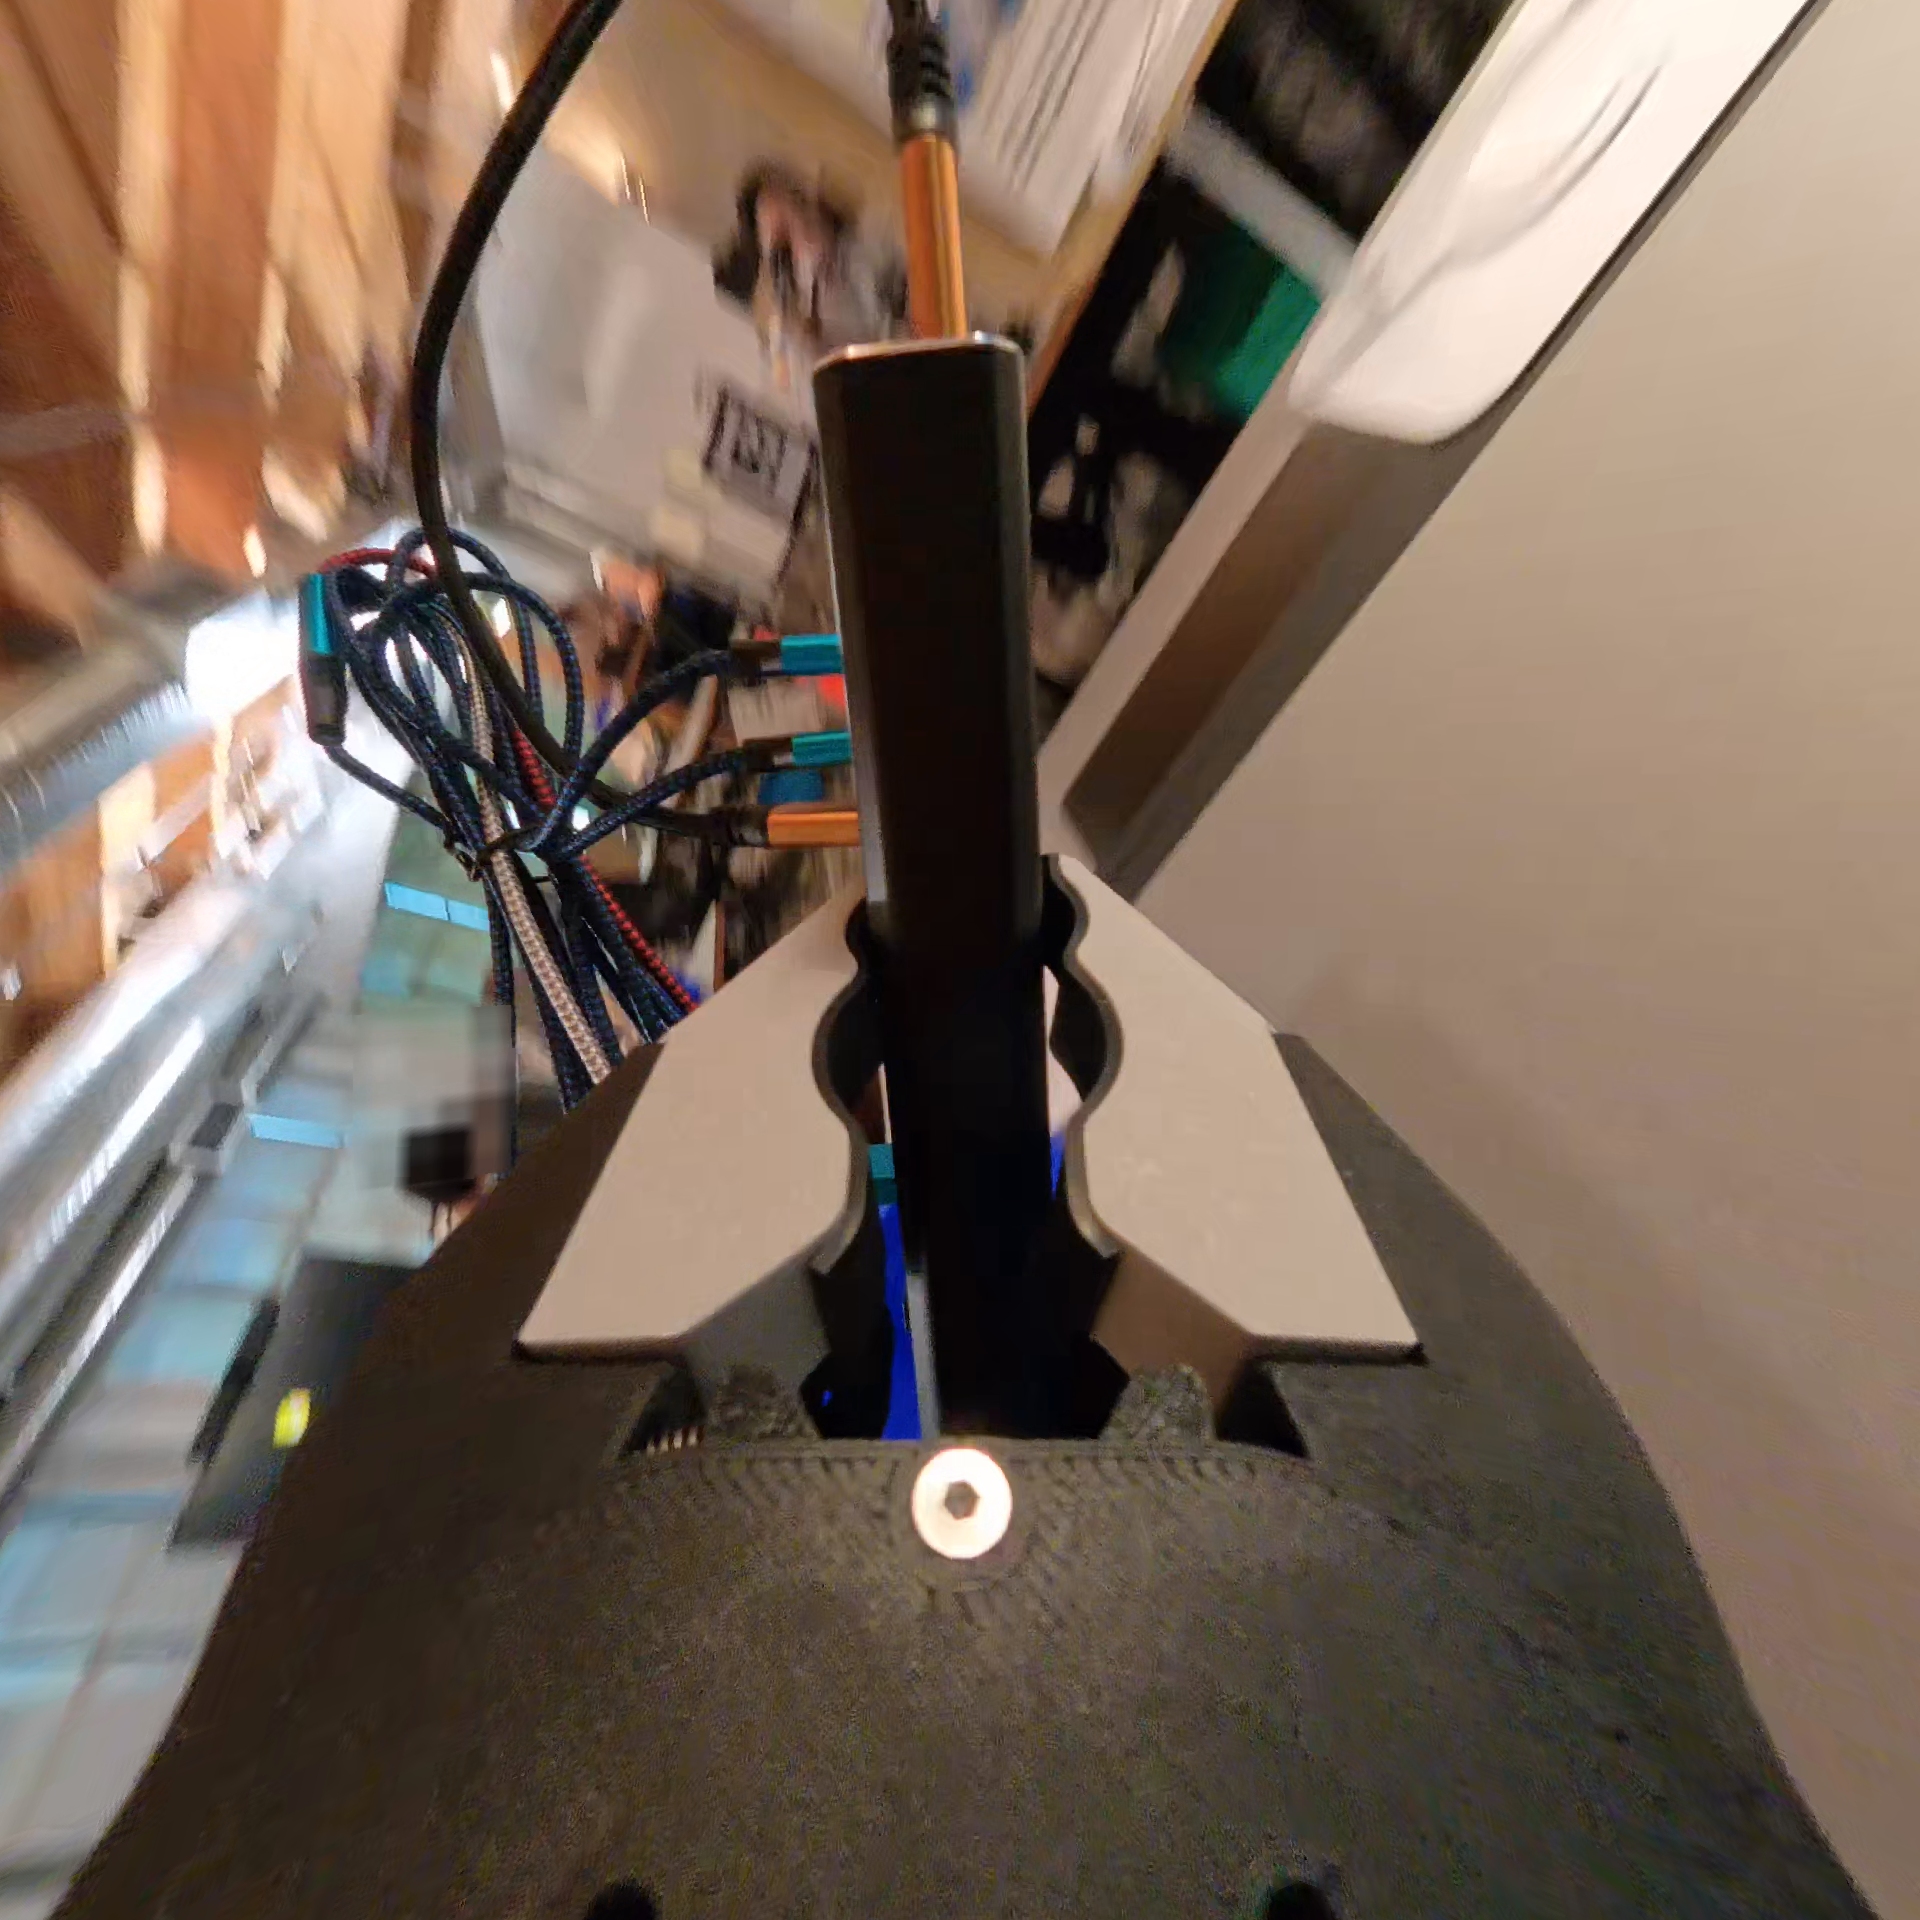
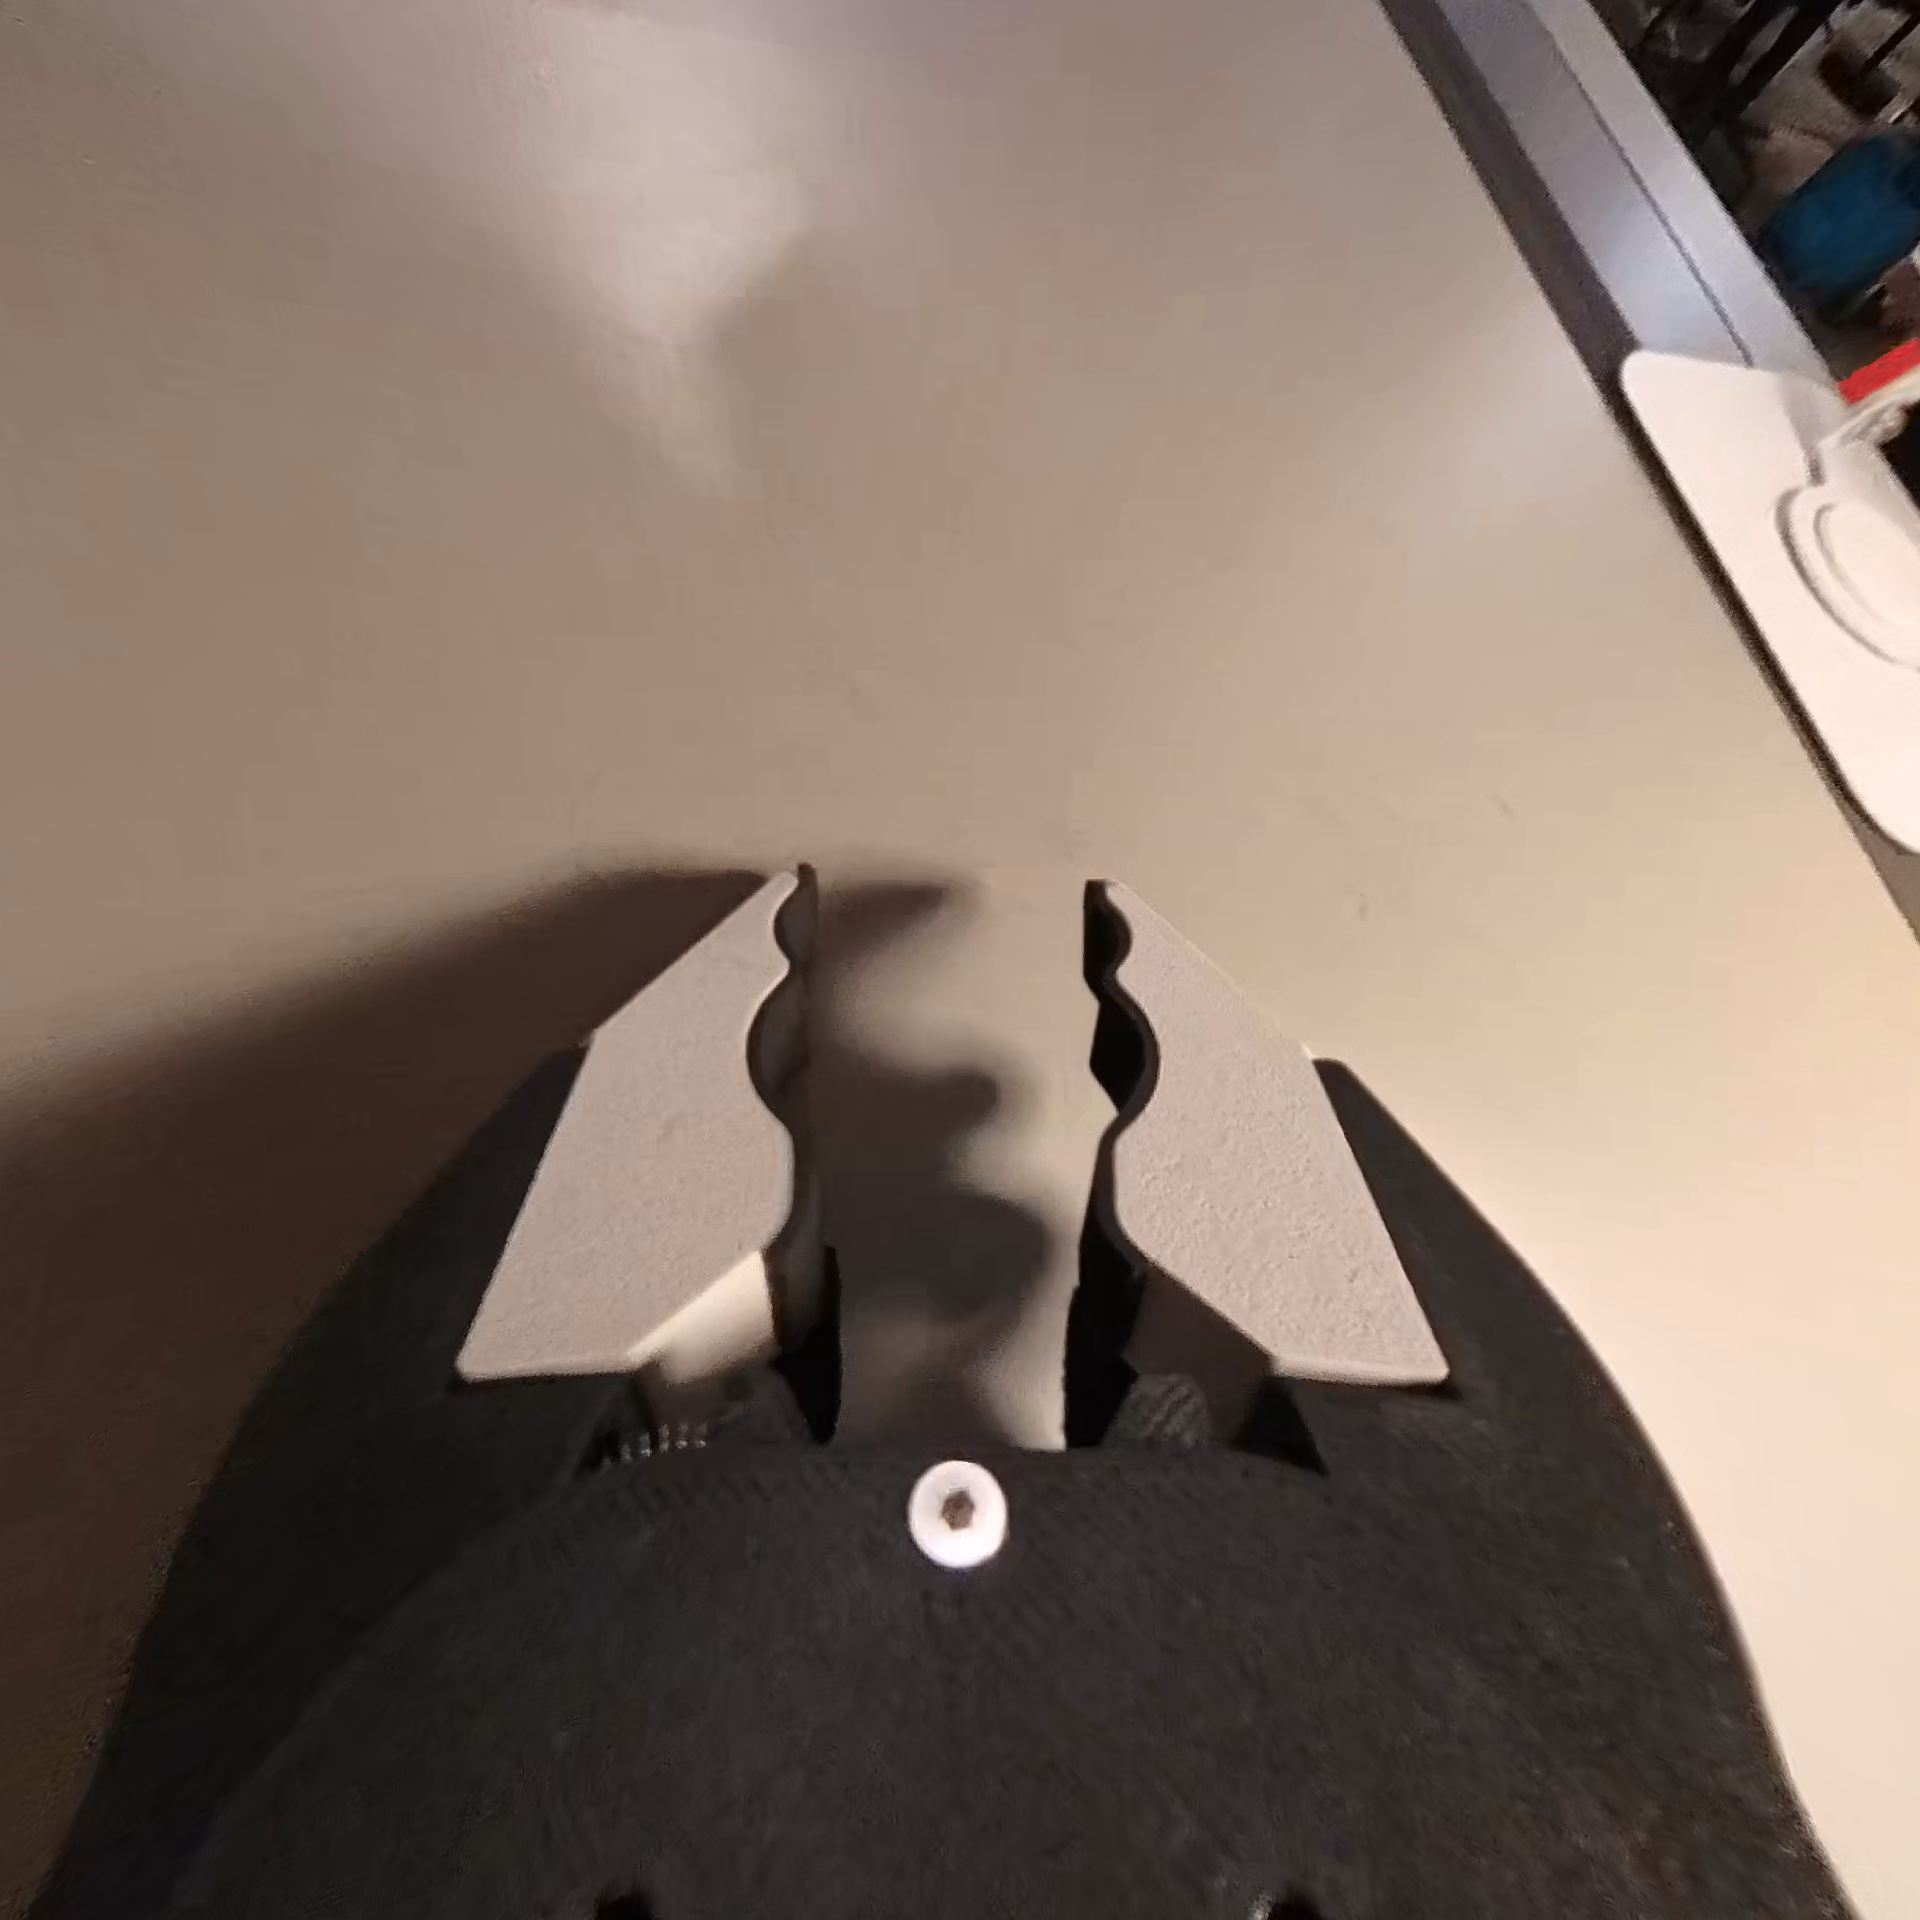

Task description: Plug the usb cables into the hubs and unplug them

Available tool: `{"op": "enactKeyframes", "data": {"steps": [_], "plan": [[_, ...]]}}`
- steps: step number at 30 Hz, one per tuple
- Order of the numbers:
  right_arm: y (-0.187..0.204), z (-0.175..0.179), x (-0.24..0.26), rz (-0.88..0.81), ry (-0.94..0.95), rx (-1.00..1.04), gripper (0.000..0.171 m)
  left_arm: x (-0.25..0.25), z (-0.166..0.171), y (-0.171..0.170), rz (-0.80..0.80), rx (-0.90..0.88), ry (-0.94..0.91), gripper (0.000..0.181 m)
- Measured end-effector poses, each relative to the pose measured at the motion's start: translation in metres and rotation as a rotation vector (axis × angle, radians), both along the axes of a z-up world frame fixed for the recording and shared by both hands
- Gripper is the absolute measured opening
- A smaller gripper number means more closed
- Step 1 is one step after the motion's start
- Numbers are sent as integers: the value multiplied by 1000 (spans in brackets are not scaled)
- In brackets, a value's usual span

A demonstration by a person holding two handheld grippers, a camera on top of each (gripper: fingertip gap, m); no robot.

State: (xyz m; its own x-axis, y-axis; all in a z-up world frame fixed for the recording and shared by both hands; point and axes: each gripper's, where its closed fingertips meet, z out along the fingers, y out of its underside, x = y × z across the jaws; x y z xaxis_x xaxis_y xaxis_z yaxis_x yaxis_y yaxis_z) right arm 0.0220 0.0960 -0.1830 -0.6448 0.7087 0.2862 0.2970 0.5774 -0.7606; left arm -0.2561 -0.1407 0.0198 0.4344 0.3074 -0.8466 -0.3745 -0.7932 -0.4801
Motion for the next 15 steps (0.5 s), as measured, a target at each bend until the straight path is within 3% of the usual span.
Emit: {"op": "enactKeyframes", "data": {"steps": [4, 8, 12, 15], "plan": [[-10, 28, -22, -79, 72, -175, 58, 55, -28, 118, -231, 65, 115, 31], [5, 73, -53, -200, 190, -425, 78, 104, -64, 205, -382, 42, 199, 31], [30, 96, -80, -295, 250, -608, 105, 132, -94, 245, -478, -27, 252, 31], [25, 97, -91, -247, 238, -671, 109, 143, -113, 251, -523, -49, 246, 30]]}}
